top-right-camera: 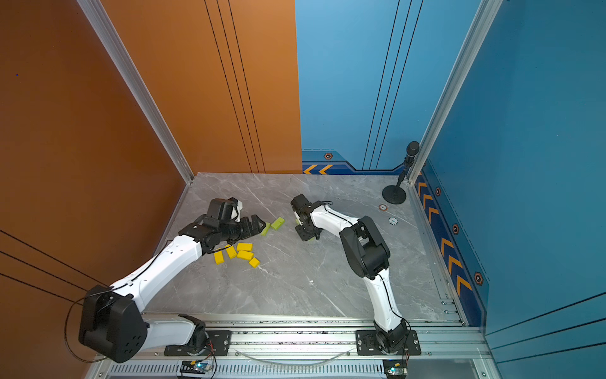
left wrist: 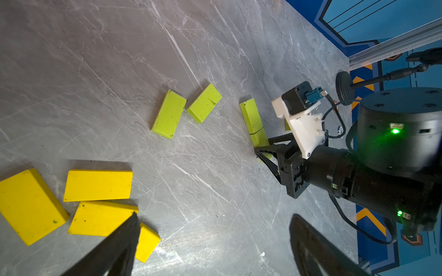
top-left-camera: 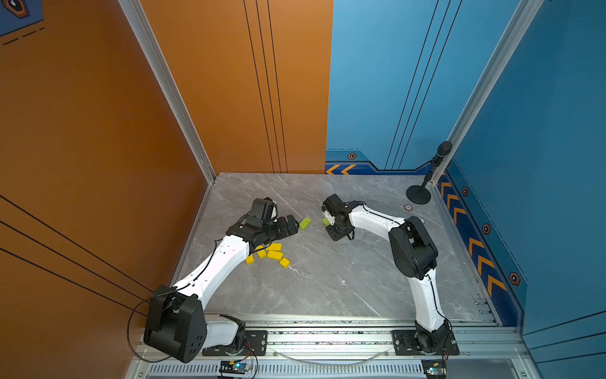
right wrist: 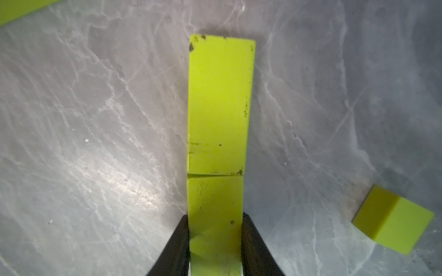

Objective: Assemble the letter v with building blocks
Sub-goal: Assemble the building block at the center of the board.

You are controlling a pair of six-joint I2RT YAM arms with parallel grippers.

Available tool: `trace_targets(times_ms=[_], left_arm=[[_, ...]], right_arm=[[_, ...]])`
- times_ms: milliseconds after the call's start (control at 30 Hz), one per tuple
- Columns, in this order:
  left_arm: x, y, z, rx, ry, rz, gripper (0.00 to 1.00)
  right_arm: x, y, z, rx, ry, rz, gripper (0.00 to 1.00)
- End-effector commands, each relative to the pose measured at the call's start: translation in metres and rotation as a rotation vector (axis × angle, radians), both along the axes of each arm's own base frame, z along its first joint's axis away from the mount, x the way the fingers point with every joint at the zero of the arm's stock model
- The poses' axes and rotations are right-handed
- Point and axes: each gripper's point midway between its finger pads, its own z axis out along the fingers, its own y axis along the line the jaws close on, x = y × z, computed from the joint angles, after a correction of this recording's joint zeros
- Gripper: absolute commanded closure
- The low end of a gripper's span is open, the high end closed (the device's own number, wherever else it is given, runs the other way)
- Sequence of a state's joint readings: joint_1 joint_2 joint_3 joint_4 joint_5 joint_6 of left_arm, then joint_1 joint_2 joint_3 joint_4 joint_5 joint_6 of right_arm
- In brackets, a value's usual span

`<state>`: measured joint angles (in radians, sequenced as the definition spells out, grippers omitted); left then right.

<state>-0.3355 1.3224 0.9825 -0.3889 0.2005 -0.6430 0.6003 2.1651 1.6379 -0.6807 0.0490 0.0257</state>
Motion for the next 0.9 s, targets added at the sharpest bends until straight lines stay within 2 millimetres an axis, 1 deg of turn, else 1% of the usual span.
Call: trace_targets(times_ms=[0, 133, 200, 333, 400, 667, 867], left_arm=[[0.001, -0.002, 0.004, 0.021, -0.005, -0.01, 0.02], [0.001, -0.001, 0.005, 0.022, -0.008, -0.011, 0.02], [0.001, -0.001, 0.004, 0.021, -0.007, -0.011, 0.02], [0.001, -0.002, 0.005, 0.021, -0.008, -0.013, 0.02], [0.001, -0.002, 0.004, 0.022, -0.007, -0.013, 0.02], [0.0, -0.003, 0.005, 0.02, -0.005, -0.015, 0.02], [-0.001, -0.003, 0.005, 0.022, -0.005, -0.017, 0.02]], right_arm=[[-0.004, -0.004, -0.009, -0.011, 0.033, -0.01, 0.65], [-0.003, -0.004, -0.01, -0.012, 0.034, -0.011, 0.65], [-0.003, -0.004, -0.01, -0.015, 0.033, -0.008, 0.63], [-0.002, -0.004, -0.009, -0.019, 0.031, -0.006, 0.62], [-0.002, -0.004, -0.007, -0.017, 0.03, -0.003, 0.6], [0.001, -0.004, 0.005, -0.016, 0.009, 0.002, 0.55], [0.004, -0.005, 0.018, -0.01, -0.017, 0.002, 0.49]])
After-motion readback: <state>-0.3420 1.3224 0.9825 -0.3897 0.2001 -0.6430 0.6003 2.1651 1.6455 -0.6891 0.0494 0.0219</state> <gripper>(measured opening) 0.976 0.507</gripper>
